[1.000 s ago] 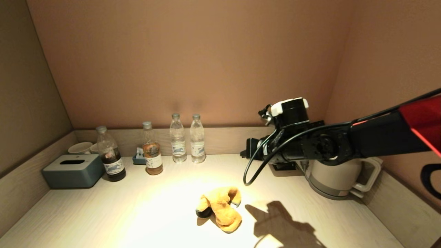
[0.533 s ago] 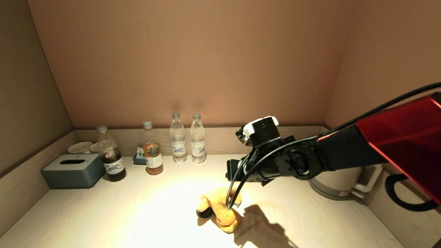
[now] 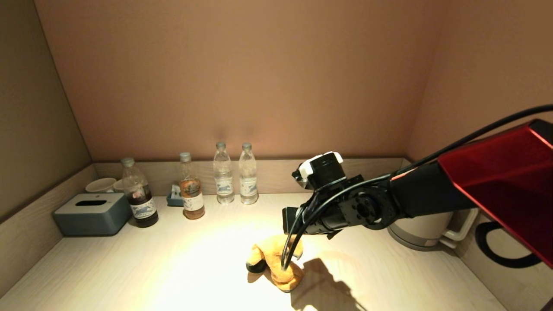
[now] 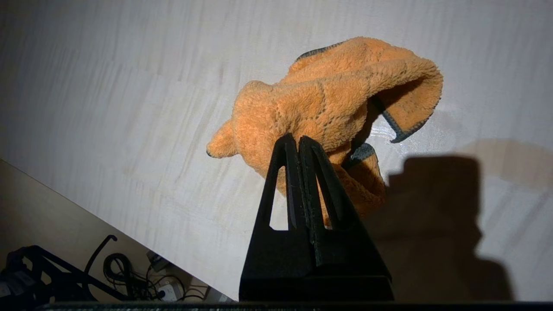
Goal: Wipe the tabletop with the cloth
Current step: Pick up the tablecloth
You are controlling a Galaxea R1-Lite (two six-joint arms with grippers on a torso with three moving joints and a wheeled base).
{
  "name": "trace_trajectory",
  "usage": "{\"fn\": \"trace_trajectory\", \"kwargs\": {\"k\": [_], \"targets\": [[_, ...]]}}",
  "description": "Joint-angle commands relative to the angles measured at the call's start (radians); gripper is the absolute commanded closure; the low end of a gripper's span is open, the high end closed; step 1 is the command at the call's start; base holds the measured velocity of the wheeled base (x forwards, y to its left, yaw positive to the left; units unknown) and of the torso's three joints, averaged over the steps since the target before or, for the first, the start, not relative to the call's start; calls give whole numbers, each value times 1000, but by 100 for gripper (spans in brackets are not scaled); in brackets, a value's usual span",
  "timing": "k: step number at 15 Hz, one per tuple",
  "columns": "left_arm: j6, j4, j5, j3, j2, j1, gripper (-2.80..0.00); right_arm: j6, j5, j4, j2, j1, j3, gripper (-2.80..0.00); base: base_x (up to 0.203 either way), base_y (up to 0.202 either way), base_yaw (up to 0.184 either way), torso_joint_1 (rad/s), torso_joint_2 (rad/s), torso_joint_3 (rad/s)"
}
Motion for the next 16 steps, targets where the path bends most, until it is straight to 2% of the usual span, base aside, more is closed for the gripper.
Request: {"fn": "trace_trajectory", "kwargs": {"k": [1, 4, 5, 12, 16], "targets": [[-1, 0, 0, 0, 2, 0, 0, 2, 0, -1, 7, 14, -6, 0, 0, 0, 0, 0, 0, 0], [-1, 0, 0, 0, 2, 0, 0, -4, 0, -7, 16, 26, -12, 0, 0, 0, 0, 0, 0, 0], [-1, 0, 0, 0, 2, 0, 0, -9, 0, -8, 22, 30, -13, -280, 0, 0, 0, 0, 0, 0], [-1, 0, 0, 0, 2, 0, 0, -30, -2, -2, 62, 61, -60, -280, 0, 0, 0, 0, 0, 0], [-1, 0, 0, 0, 2, 0, 0, -54, -36, 1, 102, 95, -74, -280, 0, 0, 0, 0, 0, 0]]}}
